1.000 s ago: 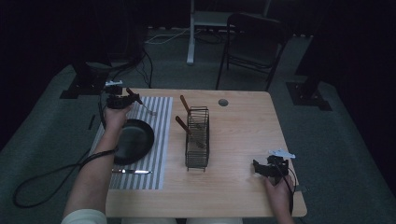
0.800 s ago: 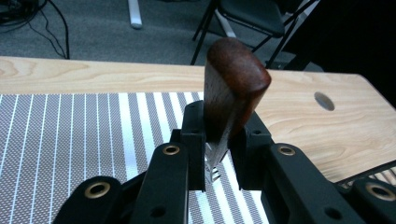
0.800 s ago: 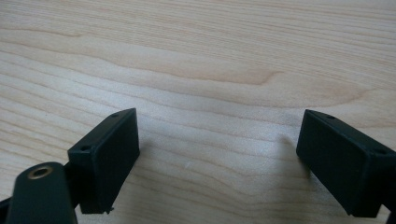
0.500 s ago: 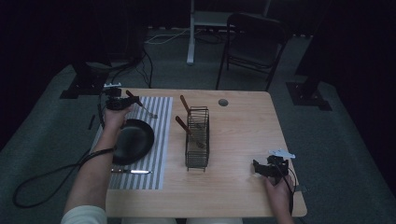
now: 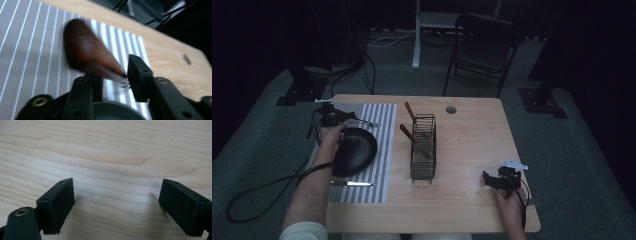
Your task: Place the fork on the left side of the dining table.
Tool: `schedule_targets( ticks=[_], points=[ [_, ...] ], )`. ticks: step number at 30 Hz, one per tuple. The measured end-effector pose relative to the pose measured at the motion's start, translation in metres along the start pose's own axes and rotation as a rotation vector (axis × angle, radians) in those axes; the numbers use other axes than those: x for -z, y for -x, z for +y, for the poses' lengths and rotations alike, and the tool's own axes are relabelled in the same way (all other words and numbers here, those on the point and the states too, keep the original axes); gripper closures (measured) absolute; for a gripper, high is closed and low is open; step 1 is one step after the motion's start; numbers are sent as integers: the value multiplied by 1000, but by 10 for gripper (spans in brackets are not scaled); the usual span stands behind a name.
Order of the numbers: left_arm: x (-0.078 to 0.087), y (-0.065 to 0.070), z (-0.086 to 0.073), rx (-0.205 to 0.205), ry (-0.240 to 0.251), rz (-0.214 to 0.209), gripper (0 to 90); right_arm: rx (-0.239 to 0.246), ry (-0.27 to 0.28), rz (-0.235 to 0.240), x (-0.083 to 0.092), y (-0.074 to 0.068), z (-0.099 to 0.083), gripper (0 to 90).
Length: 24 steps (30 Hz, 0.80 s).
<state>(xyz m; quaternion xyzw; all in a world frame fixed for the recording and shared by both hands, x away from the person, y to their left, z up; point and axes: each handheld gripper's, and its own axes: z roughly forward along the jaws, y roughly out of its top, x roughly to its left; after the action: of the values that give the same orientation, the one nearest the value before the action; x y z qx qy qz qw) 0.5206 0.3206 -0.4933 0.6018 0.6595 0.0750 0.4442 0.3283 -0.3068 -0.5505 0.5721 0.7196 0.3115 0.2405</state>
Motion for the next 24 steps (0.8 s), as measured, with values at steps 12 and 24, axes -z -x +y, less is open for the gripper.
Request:
schedule_targets(
  ticks=[12,24],
  points=[
    [-13,-3,-5,58,-54,68,546,0,0,0,0,0,0,130],
    [-21,3,-4,-4,-77,202,288,1,0,0,0,0,0,130]
  ],
)
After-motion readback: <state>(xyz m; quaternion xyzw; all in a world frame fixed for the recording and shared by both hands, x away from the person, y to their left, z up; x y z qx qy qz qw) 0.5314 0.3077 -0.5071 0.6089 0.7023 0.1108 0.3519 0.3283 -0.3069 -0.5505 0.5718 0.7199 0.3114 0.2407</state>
